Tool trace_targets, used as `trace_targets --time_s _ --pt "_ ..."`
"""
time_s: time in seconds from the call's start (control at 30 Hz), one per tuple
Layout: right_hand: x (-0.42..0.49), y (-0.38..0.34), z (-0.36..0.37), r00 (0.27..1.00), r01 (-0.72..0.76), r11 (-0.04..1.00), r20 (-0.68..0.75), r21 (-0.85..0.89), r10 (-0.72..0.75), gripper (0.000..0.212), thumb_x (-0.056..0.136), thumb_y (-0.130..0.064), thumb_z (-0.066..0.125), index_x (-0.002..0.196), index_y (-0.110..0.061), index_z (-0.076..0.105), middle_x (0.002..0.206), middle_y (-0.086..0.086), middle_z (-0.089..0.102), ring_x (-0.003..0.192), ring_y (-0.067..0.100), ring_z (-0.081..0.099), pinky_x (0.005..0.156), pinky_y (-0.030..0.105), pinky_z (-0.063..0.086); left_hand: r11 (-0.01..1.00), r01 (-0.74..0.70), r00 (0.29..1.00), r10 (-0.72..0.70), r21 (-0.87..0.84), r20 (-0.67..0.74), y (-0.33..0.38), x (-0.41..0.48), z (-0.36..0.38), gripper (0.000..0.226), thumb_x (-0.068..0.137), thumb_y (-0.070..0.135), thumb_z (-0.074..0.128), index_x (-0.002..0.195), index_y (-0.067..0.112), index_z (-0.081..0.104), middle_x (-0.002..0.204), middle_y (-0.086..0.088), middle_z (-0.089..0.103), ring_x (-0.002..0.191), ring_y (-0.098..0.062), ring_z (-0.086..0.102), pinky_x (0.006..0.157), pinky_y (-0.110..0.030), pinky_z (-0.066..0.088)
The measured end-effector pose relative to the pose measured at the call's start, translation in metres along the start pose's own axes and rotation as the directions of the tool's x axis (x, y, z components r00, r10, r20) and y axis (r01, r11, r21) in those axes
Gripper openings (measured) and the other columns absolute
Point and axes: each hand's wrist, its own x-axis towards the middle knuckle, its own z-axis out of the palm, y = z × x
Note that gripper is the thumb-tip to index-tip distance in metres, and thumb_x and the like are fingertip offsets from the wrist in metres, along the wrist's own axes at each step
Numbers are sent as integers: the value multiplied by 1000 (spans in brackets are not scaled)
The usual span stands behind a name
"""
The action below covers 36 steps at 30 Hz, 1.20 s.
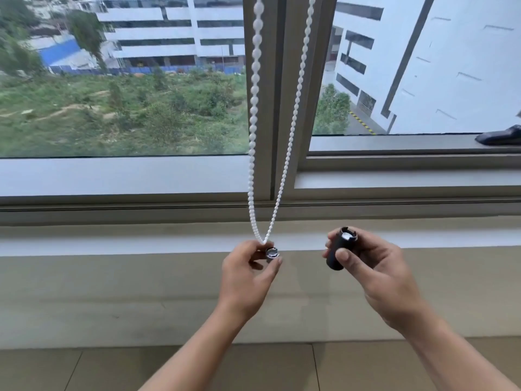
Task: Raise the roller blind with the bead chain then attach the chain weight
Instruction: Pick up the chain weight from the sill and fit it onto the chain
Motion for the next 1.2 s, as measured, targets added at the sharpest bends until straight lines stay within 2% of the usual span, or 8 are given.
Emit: trace_targets --time_s 0.17,0.3,0.53,0.67,0.83,0.9,1.03,1.2 --pt "-11 -40 46 968 153 986 212 -59 -138 27 82 -34 75 102 -16 72 123 -2 63 89 25 69 79 35 56 996 -88 992 86 -16 -87 11 -21 -59 29 76 3 82 92 24 73 87 4 74 79 -6 70 66 -20 52" --pt "-10 -50 82 910 284 926 375 -250 -178 19 85 -30 72 102 -21 72 137 -8 57 103 24 67 74 51 55 975 -214 972 219 57 -89 28 -34 -96 36 73 5 85 97 28 73 93 18 74 86 -8 71 65 -25 53" --pt "-12 -45 115 909 270 904 397 -330 -127 21 83 -31 72 103 -26 71 117 -10 69 85 26 69 68 51 53 921 -386 917 388 47 -88 60 -42 -142 30 72 20 82 94 28 64 96 14 74 86 -11 71 65 -26 52" --pt "-15 -47 121 907 289 892 398 -349 -138 24 83 -40 71 103 -27 70 115 -9 69 85 23 69 66 46 53 885 -466 883 466 3 -62 78 -46 -160 23 77 26 78 98 28 68 95 11 75 86 -14 72 70 -30 53" --pt "-21 -51 127 873 399 817 446 -415 -200 23 82 -31 73 104 -26 71 110 -14 71 90 12 68 61 22 48 846 -525 850 526 -94 -10 96 -46 -170 20 82 20 76 102 15 74 102 5 71 91 -23 70 73 -34 57" --pt "-23 -54 130 861 434 781 462 -449 -212 27 82 -32 73 108 -28 70 112 -16 71 90 11 67 59 26 49 838 -529 843 537 -134 25 102 -47 -173 25 82 17 77 106 17 73 104 4 70 92 -23 71 75 -31 58" --pt "-29 -61 133 839 487 712 499 -506 -219 29 83 -31 73 112 -31 68 112 -21 68 86 3 64 55 28 49 834 -542 824 552 -107 127 112 -49 -176 52 82 16 78 128 31 59 104 6 69 93 -19 70 81 -29 57" --pt "-33 -75 131 815 532 611 549 -586 -184 31 84 -23 73 114 -26 68 106 -38 57 93 -13 55 71 1 37 695 -710 696 670 111 260 125 -52 -176 73 93 17 66 151 40 29 106 10 59 95 -9 61 83 -27 53"
